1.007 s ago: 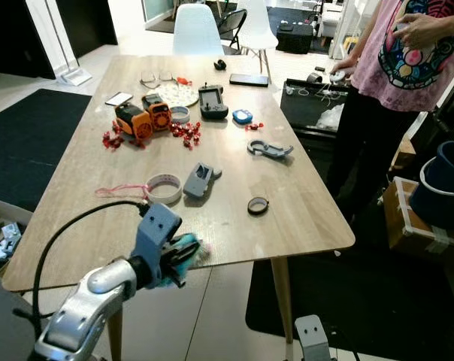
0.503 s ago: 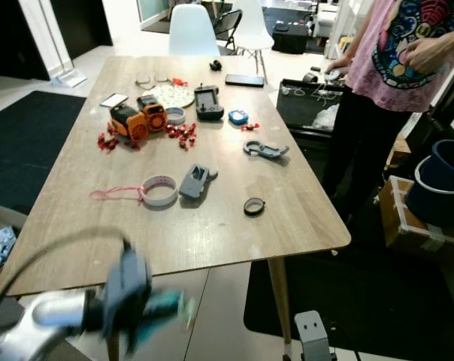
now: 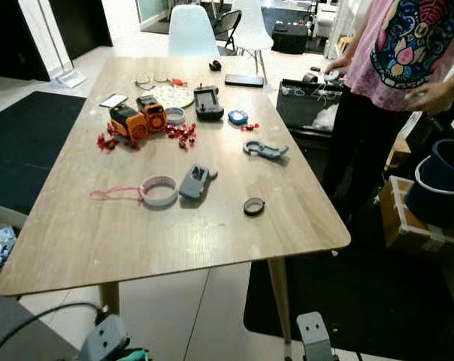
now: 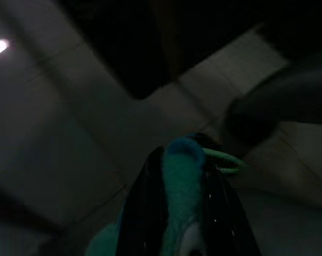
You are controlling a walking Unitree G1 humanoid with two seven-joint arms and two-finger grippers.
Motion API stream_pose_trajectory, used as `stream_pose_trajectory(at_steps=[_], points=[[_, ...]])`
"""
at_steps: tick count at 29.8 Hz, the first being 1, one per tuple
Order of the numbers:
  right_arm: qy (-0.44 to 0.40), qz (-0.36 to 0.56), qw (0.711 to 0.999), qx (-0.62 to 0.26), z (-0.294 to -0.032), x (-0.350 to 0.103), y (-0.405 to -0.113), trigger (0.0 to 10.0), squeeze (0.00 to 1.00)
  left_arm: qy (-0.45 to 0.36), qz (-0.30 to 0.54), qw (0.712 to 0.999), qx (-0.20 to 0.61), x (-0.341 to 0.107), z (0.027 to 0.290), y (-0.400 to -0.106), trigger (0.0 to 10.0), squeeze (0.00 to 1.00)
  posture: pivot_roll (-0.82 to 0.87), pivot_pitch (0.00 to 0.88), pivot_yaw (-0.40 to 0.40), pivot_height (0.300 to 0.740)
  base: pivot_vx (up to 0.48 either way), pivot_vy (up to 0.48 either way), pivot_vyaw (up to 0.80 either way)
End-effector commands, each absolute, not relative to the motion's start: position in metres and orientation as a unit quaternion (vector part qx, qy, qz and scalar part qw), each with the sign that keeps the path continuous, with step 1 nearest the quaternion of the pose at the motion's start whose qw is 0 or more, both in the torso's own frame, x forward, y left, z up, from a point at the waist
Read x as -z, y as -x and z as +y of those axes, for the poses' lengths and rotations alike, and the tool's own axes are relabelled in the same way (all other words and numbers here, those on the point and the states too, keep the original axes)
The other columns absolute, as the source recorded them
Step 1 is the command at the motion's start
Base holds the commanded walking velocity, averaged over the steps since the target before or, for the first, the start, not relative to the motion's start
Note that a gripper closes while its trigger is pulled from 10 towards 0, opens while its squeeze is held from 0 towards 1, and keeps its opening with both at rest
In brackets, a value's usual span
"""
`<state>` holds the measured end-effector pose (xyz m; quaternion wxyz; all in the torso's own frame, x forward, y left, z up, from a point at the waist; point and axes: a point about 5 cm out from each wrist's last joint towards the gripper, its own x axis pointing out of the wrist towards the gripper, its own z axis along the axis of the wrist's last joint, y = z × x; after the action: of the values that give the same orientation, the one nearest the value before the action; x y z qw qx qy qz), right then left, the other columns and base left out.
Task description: Hang keys on a hook
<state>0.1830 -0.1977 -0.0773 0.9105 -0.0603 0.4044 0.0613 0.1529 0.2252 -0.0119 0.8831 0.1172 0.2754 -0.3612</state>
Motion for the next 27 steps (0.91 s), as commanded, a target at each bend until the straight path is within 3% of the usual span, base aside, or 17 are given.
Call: stream_pose_trajectory(at_steps=[1,3,5,6,7,8,9,11,12,13,14,22,27], points=[[0.06,0.413,0.907,-0.056,-0.2,0.079,-0.179,10.0,0.0,-0.114,0.273,0.907,0.299,0.02,0.23,-0.151,0.0,0.0,0.07,0.037,-0.035,0.74,0.0,0.0,0.0],[0.062,0.415,0.906,-0.057,-0.199,0.08,-0.178,10.0,0.0,-0.067,0.276,0.944,0.166,0.03,0.242,-0.153,0.0,0.0,0.07,0.033,-0.038,0.74,0.0,0.0,0.0],[0.062,0.416,0.905,-0.058,-0.198,0.08,-0.178,10.0,0.0,-0.049,0.276,0.952,0.12,0.033,0.246,-0.153,0.0,0.0,0.07,0.033,-0.038,0.74,0.0,0.0,0.0],[0.063,0.417,0.905,-0.06,-0.198,0.081,-0.177,10.0,0.0,-0.046,0.288,0.952,0.09,0.04,0.247,-0.151,0.9,0.0,0.06,0.028,-0.039,0.74,0.0,0.0,0.0],[0.063,0.419,0.904,-0.061,-0.197,0.082,-0.175,10.0,0.0,-0.051,0.307,0.946,0.091,0.047,0.243,-0.147,2.9,0.0,0.06,0.027,-0.039,0.74,0.0,0.0,0.0],[0.063,0.42,0.903,-0.061,-0.197,0.082,-0.175,10.0,0.0,-0.056,0.321,0.94,0.098,0.051,0.24,-0.144,2.9,0.0,0.06,0.027,-0.039,0.74,0.0,0.0,0.0],[0.064,0.421,0.903,-0.062,-0.196,0.083,-0.173,10.0,0.0,-0.056,0.333,0.935,0.105,0.055,0.236,-0.14,4.1,0.0,0.06,0.026,-0.038,0.74,0.0,0.0,0.0],[0.064,0.422,0.902,-0.062,-0.196,0.083,-0.173,10.0,0.0,-0.056,0.337,0.934,0.108,0.058,0.234,-0.138,4.1,0.0,0.05,0.025,-0.039,0.74,0.0,0.0,0.0],[0.064,0.424,0.901,-0.062,-0.196,0.083,-0.172,10.0,0.0,-0.058,0.345,0.931,0.102,0.061,0.233,-0.136,5.3,0.0,0.05,0.023,-0.038,0.74,0.0,0.0,0.0],[0.064,0.425,0.901,-0.062,-0.196,0.084,-0.171,10.0,0.0,-0.06,0.35,0.93,0.097,0.063,0.232,-0.134,5.3,0.0,0.05,0.023,-0.038,0.74,0.0,0.0,0.0],[0.064,0.427,0.9,-0.062,-0.196,0.084,-0.17,10.0,0.0,-0.057,0.356,0.929,0.083,0.065,0.232,-0.133,10.0,0.0,0.05,0.019,-0.038,0.74,0.0,0.0,0.0],[0.038,0.441,0.896,-0.041,-0.197,0.088,-0.161,10.0,0.0,-0.005,0.353,0.934,-0.05,0.074,0.234,-0.137,10.0,0.0,0.05,0.013,-0.042,0.74,0.0,0.0,0.0],[0.007,0.422,0.907,-0.008,-0.2,0.086,-0.164,10.0,0.0,0.003,0.336,0.94,-0.054,0.073,0.23,-0.143,10.0,0.0,0.06,0.013,-0.043,0.74,0.0,0.0,0.0]])
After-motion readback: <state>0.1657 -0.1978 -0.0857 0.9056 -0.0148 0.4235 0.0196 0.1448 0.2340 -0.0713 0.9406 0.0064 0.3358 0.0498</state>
